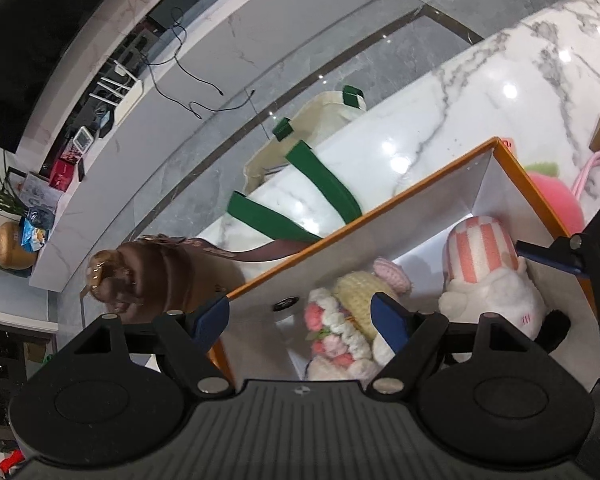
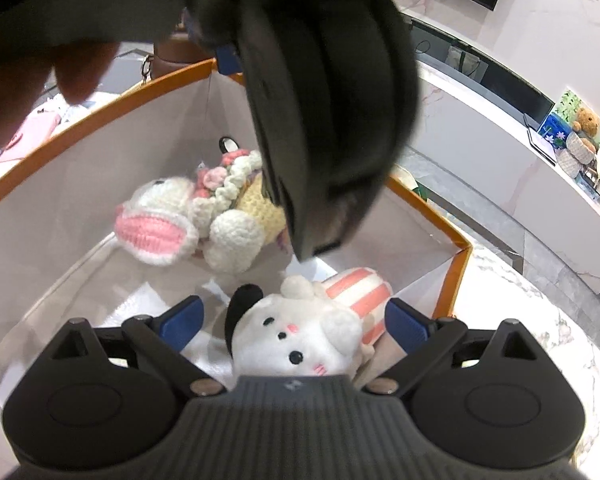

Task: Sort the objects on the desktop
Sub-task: 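Open left tool to drop bunny in box while right tool releases plush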

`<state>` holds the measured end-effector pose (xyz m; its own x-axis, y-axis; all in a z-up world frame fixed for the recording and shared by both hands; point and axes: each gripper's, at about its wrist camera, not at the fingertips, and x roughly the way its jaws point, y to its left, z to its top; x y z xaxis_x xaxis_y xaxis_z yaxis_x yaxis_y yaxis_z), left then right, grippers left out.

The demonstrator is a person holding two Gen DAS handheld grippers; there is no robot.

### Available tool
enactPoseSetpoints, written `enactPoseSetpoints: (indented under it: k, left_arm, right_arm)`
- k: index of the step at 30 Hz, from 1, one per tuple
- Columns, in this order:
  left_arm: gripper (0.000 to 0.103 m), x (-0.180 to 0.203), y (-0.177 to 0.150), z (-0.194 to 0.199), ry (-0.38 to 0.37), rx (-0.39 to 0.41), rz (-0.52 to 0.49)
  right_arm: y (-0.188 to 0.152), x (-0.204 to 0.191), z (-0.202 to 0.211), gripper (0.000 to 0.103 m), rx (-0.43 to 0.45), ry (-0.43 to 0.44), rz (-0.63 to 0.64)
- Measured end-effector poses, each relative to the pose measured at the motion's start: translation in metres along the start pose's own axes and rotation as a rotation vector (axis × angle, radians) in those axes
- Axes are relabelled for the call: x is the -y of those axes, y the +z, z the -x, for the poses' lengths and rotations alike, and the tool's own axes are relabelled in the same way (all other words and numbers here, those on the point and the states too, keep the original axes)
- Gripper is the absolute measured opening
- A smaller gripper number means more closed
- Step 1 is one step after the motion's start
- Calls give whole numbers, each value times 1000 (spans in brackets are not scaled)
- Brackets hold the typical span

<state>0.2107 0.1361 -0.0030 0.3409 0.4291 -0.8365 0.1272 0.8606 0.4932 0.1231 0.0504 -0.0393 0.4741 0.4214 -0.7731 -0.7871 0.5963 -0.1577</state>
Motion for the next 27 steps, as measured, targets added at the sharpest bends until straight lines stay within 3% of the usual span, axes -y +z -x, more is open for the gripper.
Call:
enactPoseSetpoints:
  k: [5, 6, 12, 17, 27]
  left_arm:
    - [92, -11, -7, 15, 3, 23, 28]
    - [92, -12, -10, 18, 5, 29, 34]
    - [92, -13, -22, 41, 7, 72, 47]
    - [92, -17, -35, 64, -7, 130, 88]
    - [92, -10, -65, 108, -48, 228, 127]
  right_arm:
    - [5, 9, 11, 97, 32, 12, -14]
    - [18, 4, 6, 97, 36, 13, -12]
    - [17, -27, 15, 97, 60, 8, 14]
    - [13, -23, 24, 97, 86, 8, 6]
    - [-4, -2, 93, 97, 189, 36, -64]
